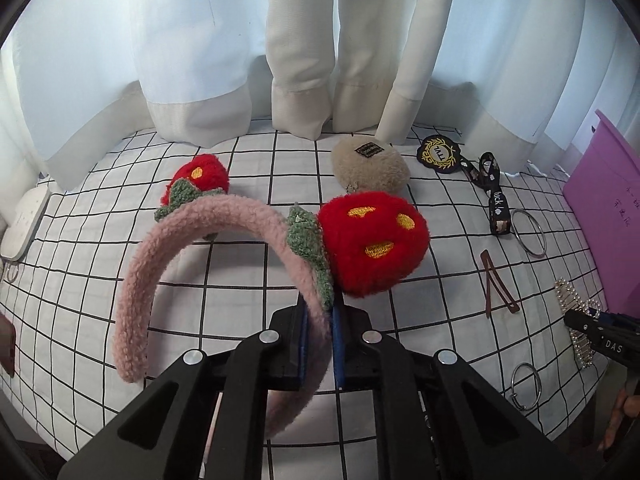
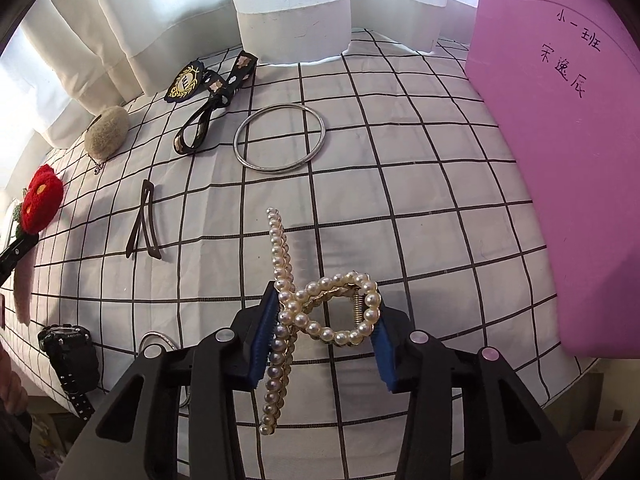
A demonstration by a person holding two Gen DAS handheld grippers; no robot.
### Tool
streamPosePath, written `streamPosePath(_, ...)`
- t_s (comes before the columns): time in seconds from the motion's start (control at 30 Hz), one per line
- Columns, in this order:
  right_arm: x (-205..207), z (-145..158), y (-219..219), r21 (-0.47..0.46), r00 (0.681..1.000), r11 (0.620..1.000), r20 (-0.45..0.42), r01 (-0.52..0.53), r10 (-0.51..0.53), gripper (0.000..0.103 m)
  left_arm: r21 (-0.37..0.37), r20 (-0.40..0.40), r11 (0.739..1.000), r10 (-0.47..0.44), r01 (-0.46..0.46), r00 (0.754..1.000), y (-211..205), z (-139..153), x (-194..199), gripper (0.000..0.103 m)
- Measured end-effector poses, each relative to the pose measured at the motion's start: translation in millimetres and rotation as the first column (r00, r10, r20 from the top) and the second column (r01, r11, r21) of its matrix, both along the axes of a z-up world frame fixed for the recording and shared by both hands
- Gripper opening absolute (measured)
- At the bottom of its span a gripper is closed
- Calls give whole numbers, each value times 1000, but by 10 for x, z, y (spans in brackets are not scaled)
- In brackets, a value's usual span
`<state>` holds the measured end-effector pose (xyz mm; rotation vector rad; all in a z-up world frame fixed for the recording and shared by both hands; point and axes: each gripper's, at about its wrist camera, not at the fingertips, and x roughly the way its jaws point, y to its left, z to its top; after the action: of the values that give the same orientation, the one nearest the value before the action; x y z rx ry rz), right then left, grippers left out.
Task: Organize jewelry
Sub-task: 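Carry the headband and pearl clip over the pink tub with both tools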
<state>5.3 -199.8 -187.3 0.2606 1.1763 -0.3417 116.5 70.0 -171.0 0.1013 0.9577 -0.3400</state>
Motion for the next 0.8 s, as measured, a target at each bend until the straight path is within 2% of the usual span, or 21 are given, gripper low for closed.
streamPosePath(0.23, 59, 179, -18, 9, 998, 1000, 54, -17, 16, 42, -30, 51, 1000, -8, 9, 999, -41, 339, -96, 10)
streamPosePath(0.47, 14, 595, 64, 1, 989, 999, 145, -42, 42, 42, -38, 92, 998, -46, 50, 995, -201, 671, -254, 10)
streamPosePath(0.63, -45, 993, 29, -8, 975, 999, 220, -41, 42, 42, -43, 116, 992, -116, 122, 986, -481, 901, -430, 10)
streamPosePath(0.8, -219, 1377, -172, -30, 957, 1000, 290, -8, 16, 42, -62, 150, 974, -206, 217, 967, -892, 1158, -620, 10)
